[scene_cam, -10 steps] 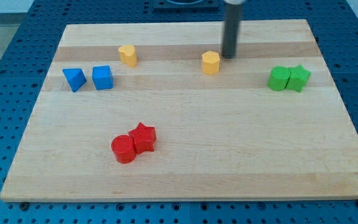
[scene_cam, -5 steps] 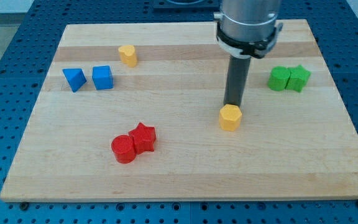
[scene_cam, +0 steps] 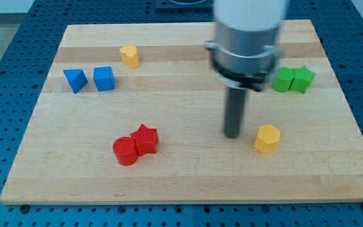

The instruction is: Place the hexagon at the right bottom of the board

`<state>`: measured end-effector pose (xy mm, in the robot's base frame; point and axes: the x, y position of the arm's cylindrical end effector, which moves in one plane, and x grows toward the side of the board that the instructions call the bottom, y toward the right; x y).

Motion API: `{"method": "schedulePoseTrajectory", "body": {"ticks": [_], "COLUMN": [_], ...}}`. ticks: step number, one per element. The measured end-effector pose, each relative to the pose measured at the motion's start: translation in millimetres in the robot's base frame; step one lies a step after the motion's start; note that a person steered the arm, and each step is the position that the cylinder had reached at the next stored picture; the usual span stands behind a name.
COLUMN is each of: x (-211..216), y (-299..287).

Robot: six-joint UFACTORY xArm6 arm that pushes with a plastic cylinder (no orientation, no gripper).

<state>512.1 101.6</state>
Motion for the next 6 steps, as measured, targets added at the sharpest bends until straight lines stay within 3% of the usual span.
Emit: {"method": "schedulePoseTrajectory", "body": {"ticks": [1, 2, 3, 4, 5, 6], "x": [3, -18, 10, 23, -41, -119], "y": [54, 58, 105, 77, 74, 11]}}
